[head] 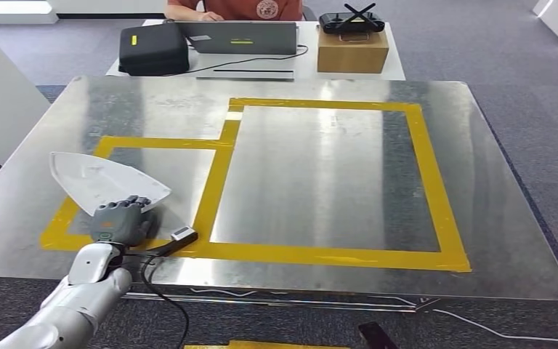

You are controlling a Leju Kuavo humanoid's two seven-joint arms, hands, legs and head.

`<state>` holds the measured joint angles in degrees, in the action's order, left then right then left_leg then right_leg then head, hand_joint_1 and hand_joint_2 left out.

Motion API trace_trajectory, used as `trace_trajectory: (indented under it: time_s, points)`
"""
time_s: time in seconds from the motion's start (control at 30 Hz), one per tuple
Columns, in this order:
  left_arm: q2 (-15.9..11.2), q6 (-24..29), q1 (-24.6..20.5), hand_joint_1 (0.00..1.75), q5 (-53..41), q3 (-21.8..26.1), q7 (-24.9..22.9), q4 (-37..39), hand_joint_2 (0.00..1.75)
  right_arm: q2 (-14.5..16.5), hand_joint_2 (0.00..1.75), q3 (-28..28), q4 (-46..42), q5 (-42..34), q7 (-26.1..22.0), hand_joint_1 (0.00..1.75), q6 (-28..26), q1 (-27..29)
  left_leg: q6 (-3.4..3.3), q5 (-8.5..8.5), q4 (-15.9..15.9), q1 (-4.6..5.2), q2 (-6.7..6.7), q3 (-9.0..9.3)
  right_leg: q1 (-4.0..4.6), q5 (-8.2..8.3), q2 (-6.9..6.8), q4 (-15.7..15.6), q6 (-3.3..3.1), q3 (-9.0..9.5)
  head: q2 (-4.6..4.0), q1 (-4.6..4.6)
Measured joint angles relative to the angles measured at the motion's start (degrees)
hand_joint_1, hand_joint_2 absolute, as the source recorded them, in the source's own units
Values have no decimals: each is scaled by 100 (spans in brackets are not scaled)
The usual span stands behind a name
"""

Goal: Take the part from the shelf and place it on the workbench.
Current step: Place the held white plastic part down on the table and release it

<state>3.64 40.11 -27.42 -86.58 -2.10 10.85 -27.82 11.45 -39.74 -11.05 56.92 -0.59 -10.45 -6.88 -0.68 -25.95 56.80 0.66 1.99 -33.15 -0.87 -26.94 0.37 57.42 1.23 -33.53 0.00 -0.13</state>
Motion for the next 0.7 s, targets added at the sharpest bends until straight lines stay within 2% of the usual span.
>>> trace_trajectory:
  time_s: [0.67,0.7]
  points:
    - [84,-90,-140,175,-174,-305,-357,385,175,4,0,2,0,89,41,0,34,-20,-19,-16,0,18,5,66,-20,-15,-16,-3,23,82,0,-1]
    - [86,-90,-142,131,-174,-321,-368,390,175,4,0,0,1,94,40,0,35,-20,-19,-16,0,20,5,69,-20,-15,-17,-3,23,83,0,-1]
